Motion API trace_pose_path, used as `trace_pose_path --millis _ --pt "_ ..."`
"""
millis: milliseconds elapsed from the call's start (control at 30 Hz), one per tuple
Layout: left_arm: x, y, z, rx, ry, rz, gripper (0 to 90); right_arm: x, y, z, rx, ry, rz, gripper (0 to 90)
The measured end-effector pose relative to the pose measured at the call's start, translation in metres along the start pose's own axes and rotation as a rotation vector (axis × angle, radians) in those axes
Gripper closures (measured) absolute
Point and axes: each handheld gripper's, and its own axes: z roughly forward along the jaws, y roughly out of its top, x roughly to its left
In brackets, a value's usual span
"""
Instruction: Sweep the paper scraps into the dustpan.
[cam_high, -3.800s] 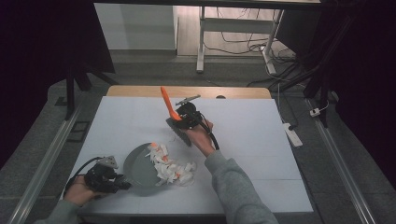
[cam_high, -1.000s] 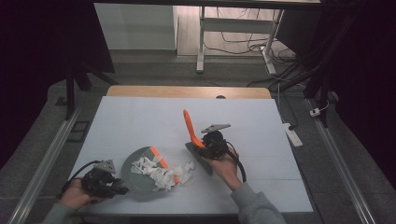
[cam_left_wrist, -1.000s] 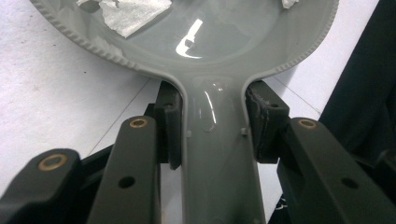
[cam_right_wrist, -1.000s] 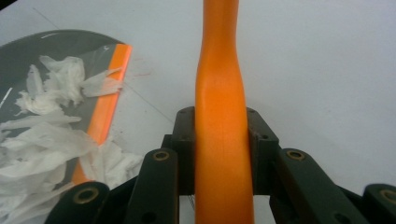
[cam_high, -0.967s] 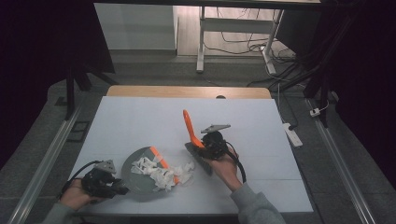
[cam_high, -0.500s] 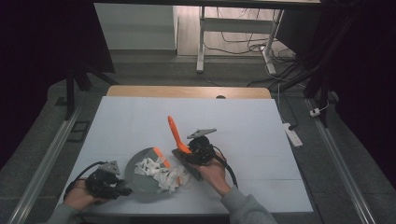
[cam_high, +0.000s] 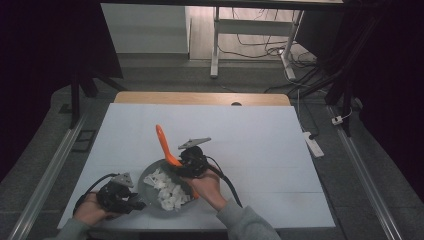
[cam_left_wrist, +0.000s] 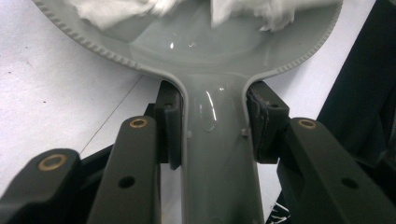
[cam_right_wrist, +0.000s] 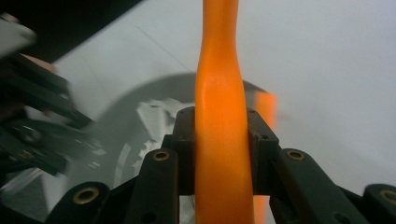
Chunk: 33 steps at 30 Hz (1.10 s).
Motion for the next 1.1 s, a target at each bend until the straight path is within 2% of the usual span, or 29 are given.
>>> trace_pose_path --millis 100,200,433,533,633,767,900,1100 --pt "0.001 -0.001 0.000 -0.006 0.000 0.001 61.7 0.008 0.006 0.003 -0.020 0.009 -0.029 70.4" --pt "0.002 -0.001 0.000 -0.010 -0.005 0.001 61.7 0.007 0.008 -0.005 -0.052 0.005 -0.041 70.4" --pt "0.002 -0.001 0.000 -0.011 -0.007 -0.004 61.7 -0.016 0.009 -0.040 -0.134 -0.056 -0.020 70.3" --pt "0.003 -0.002 0.000 -0.013 -0.006 -0.005 61.7 -0.028 0.004 -0.049 -0.140 -0.089 -0.019 70.4" --pt "0.003 -0.002 0.001 -0.011 -0.009 -0.006 61.7 -0.039 -0.002 -0.054 -0.122 -0.128 -0.008 70.3" --pt "0.003 -0.001 0.001 -0.010 -0.006 -0.006 61.7 -0.050 -0.008 -0.047 -0.070 -0.164 0.003 70.4" --pt "0.002 -0.001 0.001 -0.012 -0.006 -0.008 61.7 -0.053 -0.007 -0.028 -0.024 -0.173 0.007 70.4" --pt "0.003 0.000 0.002 -0.010 -0.006 -0.005 61.7 -0.040 0.005 0.000 0.025 -0.146 -0.020 70.4"
